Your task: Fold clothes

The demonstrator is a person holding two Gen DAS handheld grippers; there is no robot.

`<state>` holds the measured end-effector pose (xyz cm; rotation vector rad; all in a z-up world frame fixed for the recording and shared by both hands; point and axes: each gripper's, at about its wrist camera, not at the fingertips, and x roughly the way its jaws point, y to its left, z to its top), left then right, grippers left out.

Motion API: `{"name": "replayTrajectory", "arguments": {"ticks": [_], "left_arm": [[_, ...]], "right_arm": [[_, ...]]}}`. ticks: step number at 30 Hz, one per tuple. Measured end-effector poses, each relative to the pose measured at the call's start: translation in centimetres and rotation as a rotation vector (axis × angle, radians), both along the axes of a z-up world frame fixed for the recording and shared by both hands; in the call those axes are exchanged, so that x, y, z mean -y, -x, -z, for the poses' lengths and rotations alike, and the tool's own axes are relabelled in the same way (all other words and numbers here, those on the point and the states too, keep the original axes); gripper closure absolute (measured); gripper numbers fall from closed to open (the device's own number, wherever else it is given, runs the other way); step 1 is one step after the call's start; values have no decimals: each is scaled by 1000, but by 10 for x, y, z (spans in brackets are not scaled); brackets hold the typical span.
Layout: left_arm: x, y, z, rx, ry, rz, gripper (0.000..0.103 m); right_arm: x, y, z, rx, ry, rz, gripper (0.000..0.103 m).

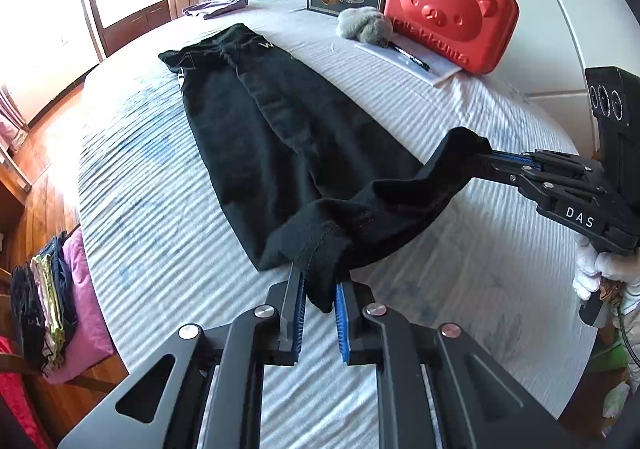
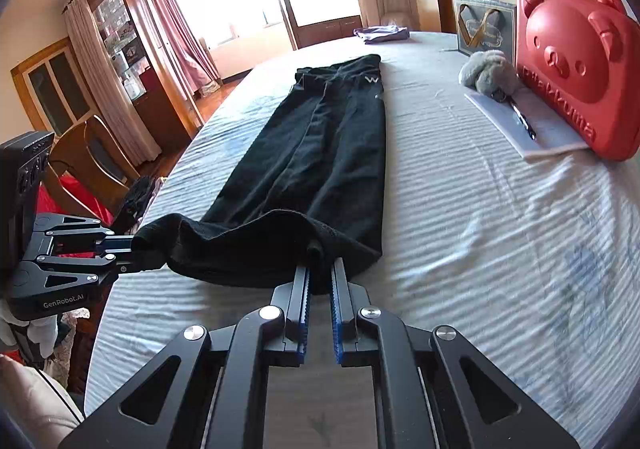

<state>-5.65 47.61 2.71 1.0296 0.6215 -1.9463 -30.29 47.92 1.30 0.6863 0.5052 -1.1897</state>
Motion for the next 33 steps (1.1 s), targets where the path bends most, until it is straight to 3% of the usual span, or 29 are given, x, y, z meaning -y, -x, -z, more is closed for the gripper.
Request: {"name": "replayTrajectory", "arguments": {"ticks": [9,11,15,18,19,22,26,28,33], "left_arm": [[169,-20,-20,-24,93,38,96],[210,-22,-21,-28,94,55,96],[266,0,2,-34,19,158,96],[289,-15,16,-57,-66,245,95],[287,-17,23,-75,-108,257,89],[273,-36,42,-113,-226,240,58],[242,-47,69,-108,-347,241,56],[230,-44,75,-93,-355,244,56],[203,-25,82,-62,-333,247,56]], "right_arm": [[120,-22,-45,-72,108,25,96],[155,-29,-50,-92,120,35,102],[227,-26,-39,-147,71,105,102],[230,-15,-27,-109,-5,161,102],[231,-11,-23,-97,-30,179,100],[221,1,-13,-55,-108,219,99],[194,9,3,-9,-221,230,83],[187,10,11,7,-259,221,70],[187,11,32,46,-313,194,69]]}}
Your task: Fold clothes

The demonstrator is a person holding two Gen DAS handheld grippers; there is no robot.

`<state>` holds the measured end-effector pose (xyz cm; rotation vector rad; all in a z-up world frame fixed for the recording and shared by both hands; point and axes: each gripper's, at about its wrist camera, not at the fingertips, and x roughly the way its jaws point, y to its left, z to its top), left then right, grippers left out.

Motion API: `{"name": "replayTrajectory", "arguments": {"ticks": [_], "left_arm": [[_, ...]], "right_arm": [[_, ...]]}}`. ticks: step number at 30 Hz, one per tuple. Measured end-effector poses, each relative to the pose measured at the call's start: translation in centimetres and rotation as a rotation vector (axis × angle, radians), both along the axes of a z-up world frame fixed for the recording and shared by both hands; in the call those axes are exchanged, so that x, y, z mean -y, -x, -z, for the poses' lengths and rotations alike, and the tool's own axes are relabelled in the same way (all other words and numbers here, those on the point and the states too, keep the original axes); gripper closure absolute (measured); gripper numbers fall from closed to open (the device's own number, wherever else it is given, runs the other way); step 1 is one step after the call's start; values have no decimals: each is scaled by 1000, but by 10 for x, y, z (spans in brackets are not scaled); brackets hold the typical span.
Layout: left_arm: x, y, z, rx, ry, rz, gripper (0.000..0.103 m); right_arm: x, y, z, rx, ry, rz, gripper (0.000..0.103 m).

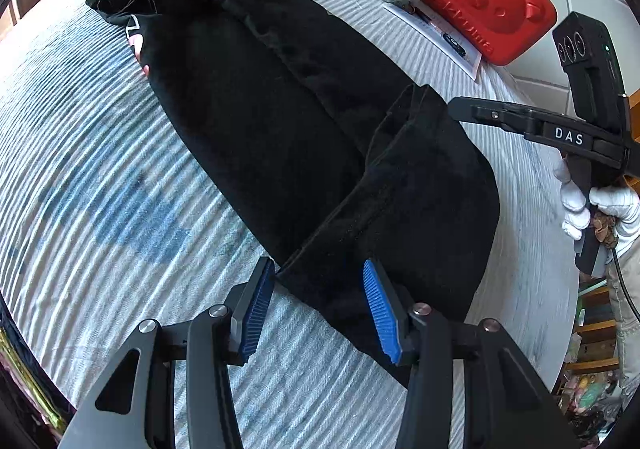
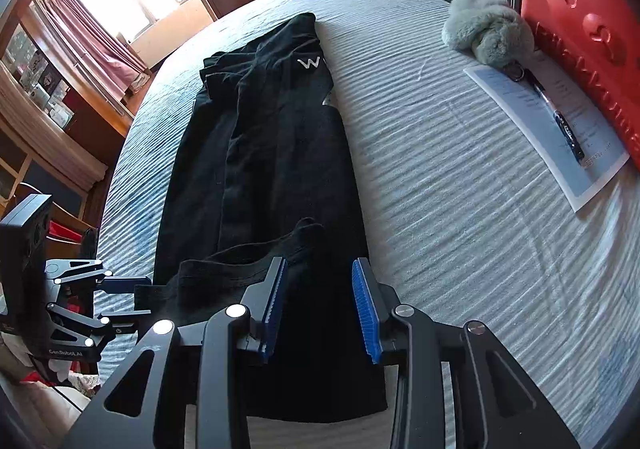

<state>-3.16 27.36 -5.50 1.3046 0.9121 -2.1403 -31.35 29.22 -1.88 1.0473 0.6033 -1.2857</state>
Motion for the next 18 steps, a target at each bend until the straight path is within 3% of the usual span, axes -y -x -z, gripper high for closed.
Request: {"name": "replayTrajectory", "arguments": {"ticks": [1,4,5,6,7,14,18], "left_arm": [[-4,4,0,-2,6,13,56],[-20,17,-4,32,64,9,96],[-23,20,-7,34,76,19,96],[-25,21,-14,30,96,28,96],[-23,21,-22,18,113,29,97],[26,20,-77,-35,286,-23,97],[79,23,-79,-1,358,-105,92]], "right_arm": [[2,-1,4,12,-8,-9,67],[9,-14,20,0,-45,-67,67],[9,-21,20,-41,-49,-91,71],[7,-26,16,-69,-43,-114,93],[6,-29,11,-89,-33,-132,97],[23,3,-51,-62,182,-67,97],[69,2,-50,-70,221,-47,97]]}}
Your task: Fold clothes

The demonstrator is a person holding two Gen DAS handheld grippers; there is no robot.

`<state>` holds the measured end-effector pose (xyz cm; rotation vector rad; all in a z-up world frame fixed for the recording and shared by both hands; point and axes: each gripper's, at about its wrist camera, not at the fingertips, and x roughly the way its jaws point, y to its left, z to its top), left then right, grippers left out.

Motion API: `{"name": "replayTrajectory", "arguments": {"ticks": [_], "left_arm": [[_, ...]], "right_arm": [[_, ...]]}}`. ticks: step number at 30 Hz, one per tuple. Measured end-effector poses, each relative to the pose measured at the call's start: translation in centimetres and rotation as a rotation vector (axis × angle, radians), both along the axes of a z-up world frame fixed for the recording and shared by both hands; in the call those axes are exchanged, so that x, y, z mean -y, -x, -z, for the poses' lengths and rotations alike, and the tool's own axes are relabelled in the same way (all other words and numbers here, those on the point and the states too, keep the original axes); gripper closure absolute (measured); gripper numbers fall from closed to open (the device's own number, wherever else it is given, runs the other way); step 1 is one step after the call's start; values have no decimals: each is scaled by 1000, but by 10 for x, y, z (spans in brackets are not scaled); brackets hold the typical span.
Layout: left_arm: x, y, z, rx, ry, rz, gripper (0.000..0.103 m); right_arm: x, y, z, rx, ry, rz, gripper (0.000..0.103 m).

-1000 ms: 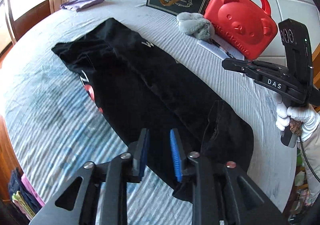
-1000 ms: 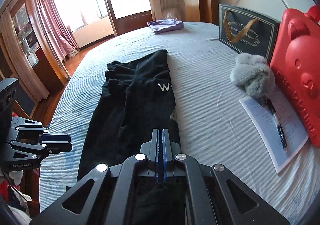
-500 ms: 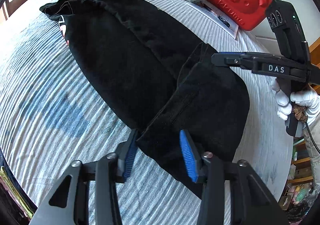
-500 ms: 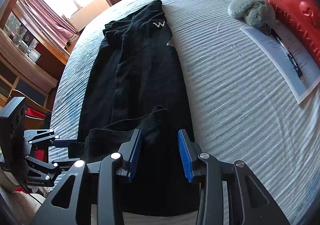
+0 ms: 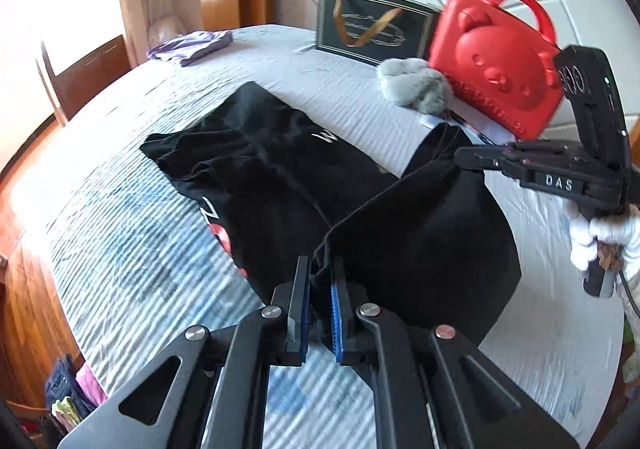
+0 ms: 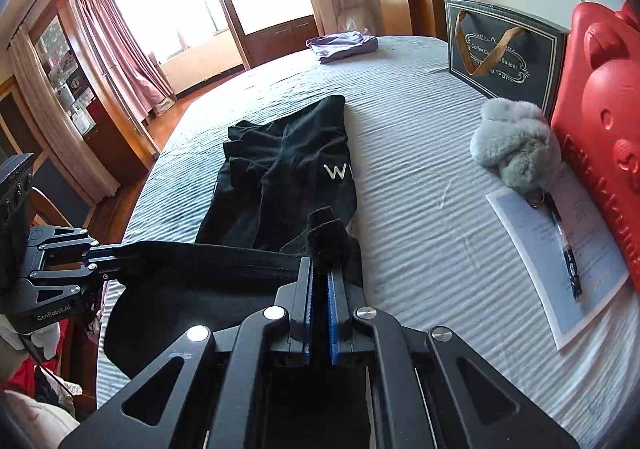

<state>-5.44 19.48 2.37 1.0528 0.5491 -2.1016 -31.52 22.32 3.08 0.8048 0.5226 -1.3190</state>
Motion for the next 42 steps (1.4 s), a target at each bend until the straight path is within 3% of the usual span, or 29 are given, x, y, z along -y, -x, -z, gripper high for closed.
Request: {"name": "replayTrajectory", "arguments": {"ticks": [3,5,9,11,12,13,15,18,22,29,35,42], "left_arm": [[39,-2,21,64,7,-61,82],[52,-12,28,64,-20,-70,76],[46,-34,22,14,-46,-66,71],[32,-43,24,-10,-83,-29,66],[24,-46,27,-8,-85,-6,64],[15,-49,31,-5,-87,17,61],[-2,-51,40,16,-90,59,60],[-16,-45,52,4,-163,92,59],[-1,-46,52,-49,-223,20,59],[45,-34,38,-63,-176,1,54],[76,-4,56,-14,-171,161,54],[82,18,80,40,-228,324,54]], "right_arm": [[25,1,19,-24,-56,66,89],[36,4,31,-34,-93,116,88],[6,16,18,-55,-69,149,86],[-16,18,10,-34,-67,123,77],[-28,19,10,-24,-77,117,64],[-39,20,11,-14,-87,112,58],[-61,23,13,16,-106,116,58],[-83,28,23,49,-128,150,58],[-91,35,28,83,-139,196,58],[-44,21,15,82,-95,158,58],[20,7,33,23,-151,113,58],[75,10,69,-8,-267,132,54]]}}
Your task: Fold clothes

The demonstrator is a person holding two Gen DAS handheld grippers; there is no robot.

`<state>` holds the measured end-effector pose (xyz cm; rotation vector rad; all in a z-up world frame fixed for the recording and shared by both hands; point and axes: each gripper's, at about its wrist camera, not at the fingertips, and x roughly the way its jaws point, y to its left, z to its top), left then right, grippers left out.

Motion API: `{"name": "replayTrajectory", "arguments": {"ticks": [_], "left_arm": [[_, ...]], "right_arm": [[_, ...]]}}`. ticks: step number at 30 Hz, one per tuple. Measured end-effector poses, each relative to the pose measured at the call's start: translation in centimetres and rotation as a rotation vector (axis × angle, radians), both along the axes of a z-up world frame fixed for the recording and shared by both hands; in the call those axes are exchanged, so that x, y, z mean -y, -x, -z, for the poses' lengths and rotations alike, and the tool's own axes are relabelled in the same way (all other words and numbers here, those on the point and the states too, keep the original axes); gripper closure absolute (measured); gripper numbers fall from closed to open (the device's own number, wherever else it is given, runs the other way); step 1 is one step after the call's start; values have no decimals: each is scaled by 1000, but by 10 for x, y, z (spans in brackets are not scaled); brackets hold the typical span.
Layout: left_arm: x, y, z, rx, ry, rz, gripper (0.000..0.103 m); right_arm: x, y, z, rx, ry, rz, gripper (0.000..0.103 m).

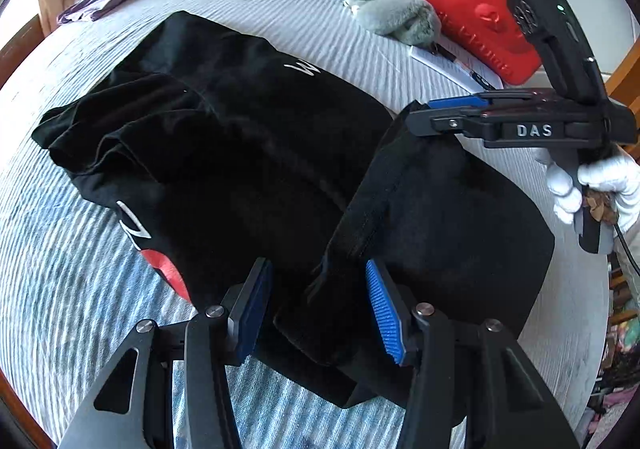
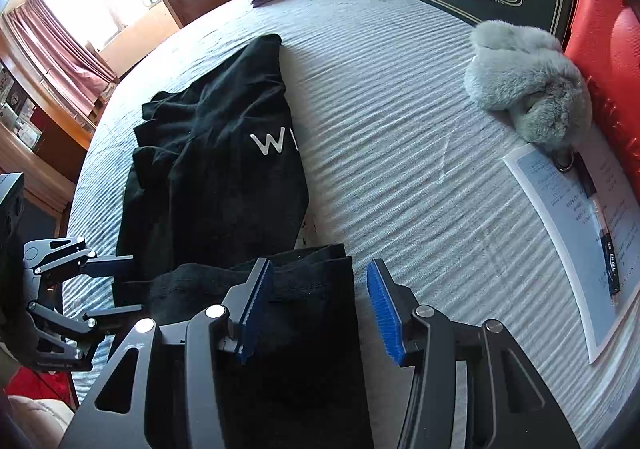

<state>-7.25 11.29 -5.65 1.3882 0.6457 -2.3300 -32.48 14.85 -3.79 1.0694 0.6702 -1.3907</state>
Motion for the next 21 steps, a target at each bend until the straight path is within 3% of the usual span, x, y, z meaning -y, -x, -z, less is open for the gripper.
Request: {"name": "replayTrajectory", "arguments": {"ticks": [1,2,3,4,7,14,21], "left_arm": [[-2,1,0,-1,9,20,58],[-3,2,-2,-5,-5,35,78],[-5,3,-4,-8,-18,49,94],[-6,3,-7,-3,-22,53,100],[-12,0,-26,-27,25,74,100],[4,-22,-101,-133,205,15,100],[97,-33,-151,-176,341,-98,100]], "right_arm": [[3,-1,5,-6,-14,-2,53],[2,-5,6,-24,-6,-14,56],[0,-10,5,-36,-13,-32,76],[-3,-15,4,-50,-23,-43,83],[-22,-27,-17,-139,30,-59,93],[-41,-35,-106,-265,285,-81,95],[59,-60,-157,-310,421,-141,96]]}}
